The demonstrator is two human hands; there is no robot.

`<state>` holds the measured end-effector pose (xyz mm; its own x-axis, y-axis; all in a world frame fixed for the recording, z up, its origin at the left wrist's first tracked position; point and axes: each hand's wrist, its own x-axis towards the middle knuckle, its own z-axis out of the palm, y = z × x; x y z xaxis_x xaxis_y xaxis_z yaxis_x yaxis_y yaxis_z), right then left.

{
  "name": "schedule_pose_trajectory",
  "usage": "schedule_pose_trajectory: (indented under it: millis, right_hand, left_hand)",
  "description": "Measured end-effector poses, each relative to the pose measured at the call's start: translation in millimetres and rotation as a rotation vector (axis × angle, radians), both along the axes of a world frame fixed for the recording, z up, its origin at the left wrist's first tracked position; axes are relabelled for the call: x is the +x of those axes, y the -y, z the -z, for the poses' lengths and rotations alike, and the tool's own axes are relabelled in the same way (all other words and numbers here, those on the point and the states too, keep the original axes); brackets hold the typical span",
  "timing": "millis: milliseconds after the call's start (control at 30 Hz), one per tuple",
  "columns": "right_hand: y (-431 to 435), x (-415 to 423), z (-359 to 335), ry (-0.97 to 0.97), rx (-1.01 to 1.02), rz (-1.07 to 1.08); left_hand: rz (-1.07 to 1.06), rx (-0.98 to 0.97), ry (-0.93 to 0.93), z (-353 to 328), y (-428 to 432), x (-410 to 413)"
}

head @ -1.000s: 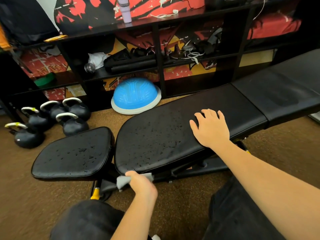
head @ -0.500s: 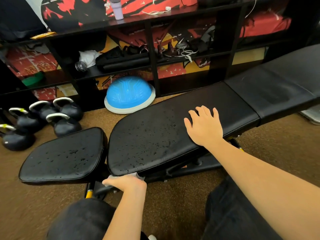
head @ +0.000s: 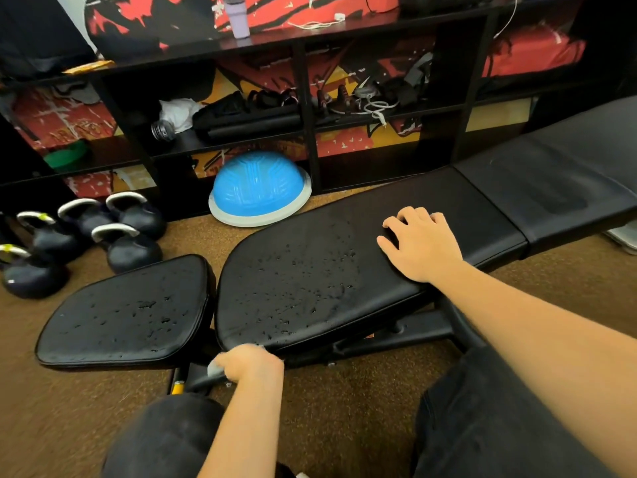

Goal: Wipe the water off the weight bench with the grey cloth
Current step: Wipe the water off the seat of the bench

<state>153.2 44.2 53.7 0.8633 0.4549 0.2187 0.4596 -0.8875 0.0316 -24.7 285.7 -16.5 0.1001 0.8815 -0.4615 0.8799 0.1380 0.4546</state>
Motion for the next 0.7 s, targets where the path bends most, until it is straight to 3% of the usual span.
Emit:
schedule_pose_trajectory:
  millis: [33,67,100,233,333,567,700]
  right_hand:
    - [-1.0,0.0,3.1,0.012,0.006,0.005]
    - [-1.1,0.5,5.2,0.017,0.022,0.015]
    - [-0.5,1.5,5.6,0.015,0.042,0.025]
    - [-0.6,4.3,5.6,-0.034,0.038,0.036]
    - [-4.0,3.7,5.9,-0.105,-0.013,0.073]
    - [-14.1,-0.9,8.4,-0.143,-0.016,0.146]
    - [-14.3,-1.3,8.7,-0.108,-0.02,0.146]
  left_hand:
    - [-0.307,-0.129,0.322,-2.1,4.2,-1.2]
    - [-0.446,-0.172,0.573,-2.1,15.1,-5.4]
    - [-0.61,-0.228,0.702,0.4,24.0,-5.1]
    - [-0.551,-0.057,0.914,-10.0,64.0,-3.7]
    - [-0.598,-0.107,0.949,-6.2,56.2,-1.0]
    - [-0.664,-0.038,0.802,10.3,-12.8,-1.4]
    - [-0.333,0.174,0.846,3.6,32.8,-12.4]
